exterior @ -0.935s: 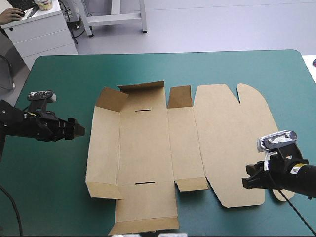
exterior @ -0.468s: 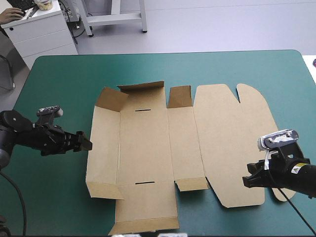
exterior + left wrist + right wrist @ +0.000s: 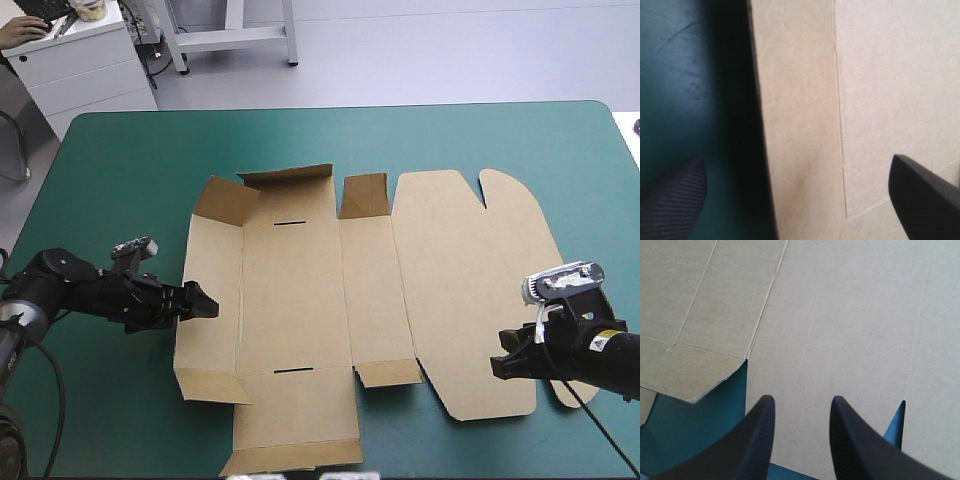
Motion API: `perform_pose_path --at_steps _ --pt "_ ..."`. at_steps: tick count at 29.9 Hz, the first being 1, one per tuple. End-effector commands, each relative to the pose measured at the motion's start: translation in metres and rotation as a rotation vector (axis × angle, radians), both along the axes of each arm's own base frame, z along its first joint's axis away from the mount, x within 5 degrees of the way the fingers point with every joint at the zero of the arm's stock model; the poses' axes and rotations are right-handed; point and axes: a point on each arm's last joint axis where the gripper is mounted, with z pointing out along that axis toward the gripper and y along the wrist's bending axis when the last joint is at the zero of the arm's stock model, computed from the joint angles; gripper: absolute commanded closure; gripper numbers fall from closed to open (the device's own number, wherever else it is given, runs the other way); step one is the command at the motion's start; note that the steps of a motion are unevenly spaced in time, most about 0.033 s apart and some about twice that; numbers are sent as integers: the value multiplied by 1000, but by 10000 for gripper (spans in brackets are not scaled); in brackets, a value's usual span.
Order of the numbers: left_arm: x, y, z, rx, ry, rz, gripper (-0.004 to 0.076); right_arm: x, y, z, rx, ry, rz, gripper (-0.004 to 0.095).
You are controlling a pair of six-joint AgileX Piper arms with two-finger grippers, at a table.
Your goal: Fold the box
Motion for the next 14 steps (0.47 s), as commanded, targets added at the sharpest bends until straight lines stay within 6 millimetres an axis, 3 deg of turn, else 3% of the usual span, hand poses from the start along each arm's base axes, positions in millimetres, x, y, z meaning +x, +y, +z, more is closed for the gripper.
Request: perform_pose_path --at_steps 1,6,8,10,14 --pt "6 -17 4 -52 -23 -26 -1 2 1 11 32 -68 -14 576" --pt "14 -29 -6 -53 -12 -16 13 2 1 11 32 -68 -14 576" --pt "15 -29 -7 -58 -3 -11 75 2 1 11 32 -66 -14 576" --pt "15 -29 -8 -55 3 -7 183 2 1 11 32 -66 -14 576" --pt "16 -28 -7 -60 7 14 518 2 1 11 34 -66 -13 576"
